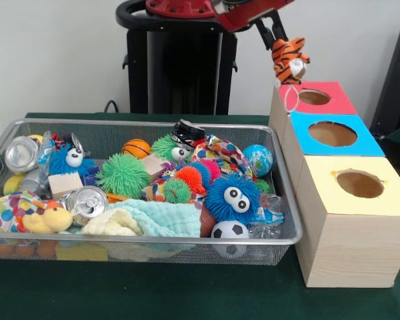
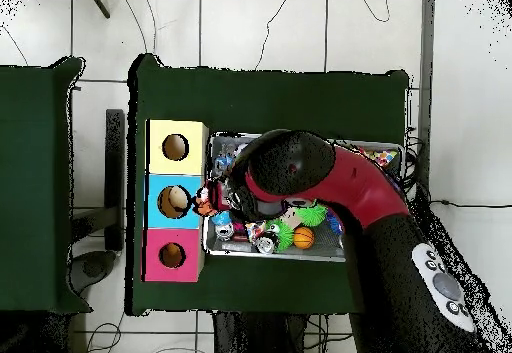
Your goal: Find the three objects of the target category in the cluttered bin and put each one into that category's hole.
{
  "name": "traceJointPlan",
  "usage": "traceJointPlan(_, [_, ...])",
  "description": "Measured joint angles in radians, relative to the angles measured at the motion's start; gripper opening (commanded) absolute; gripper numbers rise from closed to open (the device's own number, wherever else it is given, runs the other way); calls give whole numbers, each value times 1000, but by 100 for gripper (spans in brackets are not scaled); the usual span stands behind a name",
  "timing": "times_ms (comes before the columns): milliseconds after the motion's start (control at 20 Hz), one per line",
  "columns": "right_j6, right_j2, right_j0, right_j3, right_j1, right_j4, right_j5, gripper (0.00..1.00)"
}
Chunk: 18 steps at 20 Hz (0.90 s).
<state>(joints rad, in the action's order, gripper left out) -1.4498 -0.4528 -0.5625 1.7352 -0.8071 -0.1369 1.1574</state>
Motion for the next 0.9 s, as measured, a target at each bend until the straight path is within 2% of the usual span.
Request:
traceJointPlan(400, [-46,46,31,-41,63,-1,20,0])
traceJointPlan(900, [-75,87,54,-45,107,-31,34,0])
